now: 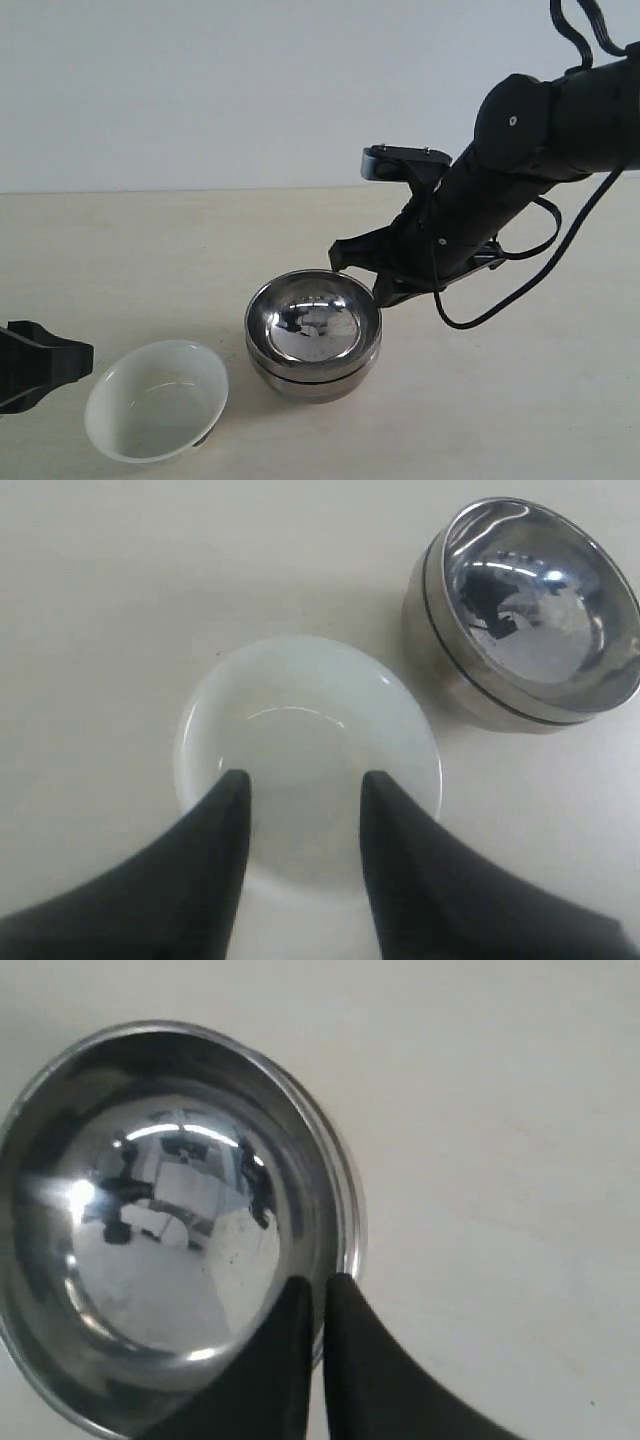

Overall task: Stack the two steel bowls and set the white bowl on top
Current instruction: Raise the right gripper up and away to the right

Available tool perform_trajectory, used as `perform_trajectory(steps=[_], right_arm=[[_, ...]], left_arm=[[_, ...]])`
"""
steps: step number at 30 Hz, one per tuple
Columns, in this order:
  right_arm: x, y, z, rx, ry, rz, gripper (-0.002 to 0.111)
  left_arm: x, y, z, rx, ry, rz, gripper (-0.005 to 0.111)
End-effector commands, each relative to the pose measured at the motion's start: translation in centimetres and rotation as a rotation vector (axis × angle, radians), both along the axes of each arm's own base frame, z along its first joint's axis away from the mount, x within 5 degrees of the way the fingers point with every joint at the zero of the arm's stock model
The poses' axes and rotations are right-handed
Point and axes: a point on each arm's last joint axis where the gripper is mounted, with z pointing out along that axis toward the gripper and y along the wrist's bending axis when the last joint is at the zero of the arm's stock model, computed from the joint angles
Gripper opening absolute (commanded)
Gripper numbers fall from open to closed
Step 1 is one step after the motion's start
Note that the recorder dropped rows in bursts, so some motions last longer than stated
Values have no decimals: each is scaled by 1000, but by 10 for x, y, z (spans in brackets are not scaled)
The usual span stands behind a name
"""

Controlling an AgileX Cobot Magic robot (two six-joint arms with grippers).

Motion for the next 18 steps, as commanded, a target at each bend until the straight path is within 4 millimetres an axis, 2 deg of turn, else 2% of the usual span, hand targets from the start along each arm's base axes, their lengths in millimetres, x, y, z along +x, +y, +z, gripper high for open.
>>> perform_trajectory(steps=[1, 5, 9, 12, 15, 17, 18], right_arm=[[-1, -3, 24, 46, -95, -35, 0], [-7, -7, 38, 46, -117, -17, 0], [-14, -11, 50, 32, -134, 0, 0], [-25, -22, 60, -41, -101, -19, 0], [-34, -30, 64, -104, -86, 3, 0], [-42, -35, 64, -91, -129, 1, 0], [-48, -39, 61, -87, -140, -4, 0]], left_arm=[[0, 0, 0, -1, -7, 2, 35], [2, 1, 0, 18, -35, -1, 35], [8, 0, -10, 40, 8, 3, 35], [25, 0, -29, 82, 26, 48, 35], [34, -4, -32, 84, 62, 42, 36], [40, -7, -32, 70, 111, 41, 42], [46, -8, -31, 63, 155, 31, 48]])
